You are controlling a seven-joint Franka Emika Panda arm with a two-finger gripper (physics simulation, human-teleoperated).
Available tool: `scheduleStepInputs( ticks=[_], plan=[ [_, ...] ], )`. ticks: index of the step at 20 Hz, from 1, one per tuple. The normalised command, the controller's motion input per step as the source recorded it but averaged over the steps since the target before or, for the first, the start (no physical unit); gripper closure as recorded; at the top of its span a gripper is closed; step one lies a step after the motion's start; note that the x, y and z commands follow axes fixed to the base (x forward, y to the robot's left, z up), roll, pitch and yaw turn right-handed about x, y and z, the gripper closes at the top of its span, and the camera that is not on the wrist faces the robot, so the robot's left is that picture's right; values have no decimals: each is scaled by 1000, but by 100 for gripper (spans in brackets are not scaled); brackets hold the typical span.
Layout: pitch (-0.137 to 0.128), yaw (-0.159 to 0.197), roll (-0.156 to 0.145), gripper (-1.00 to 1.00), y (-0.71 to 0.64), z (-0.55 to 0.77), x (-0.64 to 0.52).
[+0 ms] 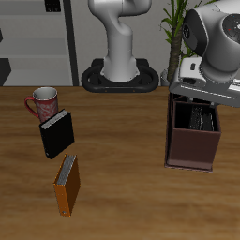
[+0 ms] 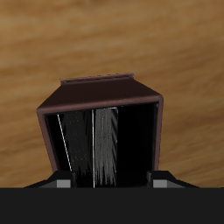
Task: Place the left striped book into the left desk caddy's right compartment and place the right striped book into the left desk caddy's right compartment and place the orange book into the left desk caddy's left compartment
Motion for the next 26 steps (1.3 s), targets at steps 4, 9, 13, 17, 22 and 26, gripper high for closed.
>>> scheduleStepInputs(
  ticks=[4, 9, 13, 17, 22, 26],
  plan=[
    [-11, -10, -7, -100, -7, 110, 19],
    [-51, 20, -10, -100, -102, 261, -43],
    [-92, 31, -26, -100, -209, 413, -100],
    [-114, 113, -43, -100, -311, 233, -63],
    [-96, 71, -30, -100, -429, 63, 6],
    [-117, 71, -51, -100, -547, 114, -43]
  ],
)
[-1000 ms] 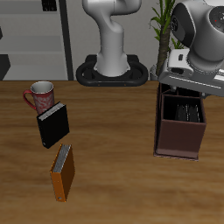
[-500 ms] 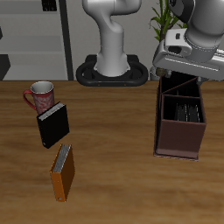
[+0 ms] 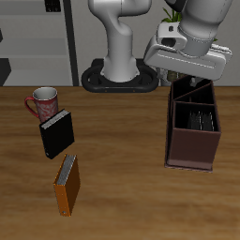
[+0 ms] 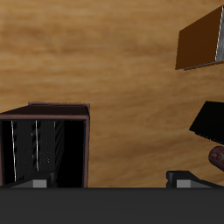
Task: Place the left striped book into the left desk caddy's right compartment and place the right striped book into the left desk caddy's right compartment and place the orange book into the left desk caddy's left compartment
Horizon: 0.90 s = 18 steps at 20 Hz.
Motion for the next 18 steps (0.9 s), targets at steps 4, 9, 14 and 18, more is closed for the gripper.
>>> scheduleStepInputs(
  ticks=[4, 9, 14, 18],
  plan=[
    [-72, 52, -7, -100, -444, 16, -22],
    [-70, 30, -2, -100, -588, -13, -73],
    [19, 51, 178, -100, -463, -125, -141],
    [-102, -14, 63, -100, -578, 85, -179]
  ],
)
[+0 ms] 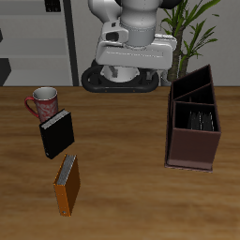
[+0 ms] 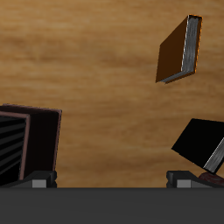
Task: Place the left striped book into the left desk caddy's right compartment and place the right striped book into the left desk caddy's right compartment and place the orange book into the left desk caddy's left compartment
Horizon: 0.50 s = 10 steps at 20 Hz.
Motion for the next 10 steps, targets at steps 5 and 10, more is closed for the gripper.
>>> scheduleStepInputs(
  ticks=[5, 10],
  plan=[
    [-31, 46, 46, -100, -360, 13, -46],
    [-29, 18, -4, -100, -401, 23, -21]
  ],
)
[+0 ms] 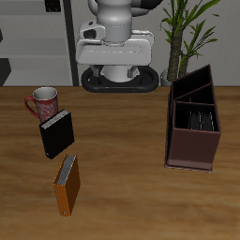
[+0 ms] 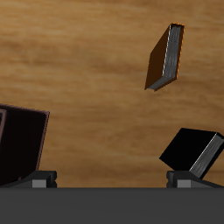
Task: Place the left striped book into the left desk caddy's right compartment and place the right striped book into the left desk caddy's right compartment and place the orange book into the left desk caddy's left compartment
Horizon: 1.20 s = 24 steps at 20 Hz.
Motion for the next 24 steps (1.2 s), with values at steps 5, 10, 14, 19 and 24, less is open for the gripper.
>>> scheduleStepInputs(
  ticks=[5, 10, 14, 19, 24],
  plan=[
    [-3, 6, -7, -100, -271, 8, 50],
    [20, 55, -3, -100, -188, -78, 105],
    [-11, -18, 18, -100, -229, -71, -68],
    [-15, 12, 16, -100, -222, 11, -29],
    [-38, -23, 8, -100, -186, 45, -95]
  ],
)
